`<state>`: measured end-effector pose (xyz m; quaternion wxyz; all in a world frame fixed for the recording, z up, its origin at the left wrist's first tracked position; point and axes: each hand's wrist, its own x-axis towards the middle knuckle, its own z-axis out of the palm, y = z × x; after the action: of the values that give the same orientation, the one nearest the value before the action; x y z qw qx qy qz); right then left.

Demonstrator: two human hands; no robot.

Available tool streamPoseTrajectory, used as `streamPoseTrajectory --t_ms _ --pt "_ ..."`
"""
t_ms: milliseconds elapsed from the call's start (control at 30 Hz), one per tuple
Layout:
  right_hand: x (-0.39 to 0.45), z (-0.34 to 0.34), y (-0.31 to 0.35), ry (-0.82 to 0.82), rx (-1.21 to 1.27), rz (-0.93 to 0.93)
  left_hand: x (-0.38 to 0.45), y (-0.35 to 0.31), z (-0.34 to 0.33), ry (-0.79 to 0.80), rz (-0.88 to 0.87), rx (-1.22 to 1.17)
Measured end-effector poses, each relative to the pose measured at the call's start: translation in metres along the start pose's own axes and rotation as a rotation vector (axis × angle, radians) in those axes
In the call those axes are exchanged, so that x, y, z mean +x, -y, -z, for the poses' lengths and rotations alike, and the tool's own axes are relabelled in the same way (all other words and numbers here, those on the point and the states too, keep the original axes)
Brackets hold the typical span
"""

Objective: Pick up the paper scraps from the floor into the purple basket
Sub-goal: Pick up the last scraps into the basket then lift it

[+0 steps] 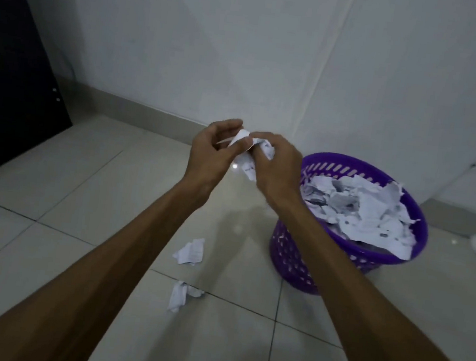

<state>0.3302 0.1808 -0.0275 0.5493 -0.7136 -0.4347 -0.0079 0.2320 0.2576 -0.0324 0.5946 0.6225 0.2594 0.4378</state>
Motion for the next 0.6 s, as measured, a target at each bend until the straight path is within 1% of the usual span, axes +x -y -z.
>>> streamPoseTrajectory --t_ms 133,300,367,467,600 --pt "0.018 0.044 -0.010 -0.043 -0.110 -0.022 0.002 -0.010 -0.048 0.053 -0.003 -0.026" --pt "0.015 0.088 -0.049 0.004 -0.226 -0.073 -0.004 0.002 -0.094 0.150 0.059 -0.009" --pt "0.011 0.100 -0.062 0.004 -0.295 -0.112 -0.007 0.009 -0.101 0.200 0.050 0.021" --pt "0.009 0.115 -0.078 0.082 -0.364 -0.134 -0.013 0.018 -0.105 0.272 -0.001 0.135" --pt "0.012 0.123 -0.082 0.150 -0.461 -0.181 -0.021 0.024 -0.102 0.342 0.000 0.162"
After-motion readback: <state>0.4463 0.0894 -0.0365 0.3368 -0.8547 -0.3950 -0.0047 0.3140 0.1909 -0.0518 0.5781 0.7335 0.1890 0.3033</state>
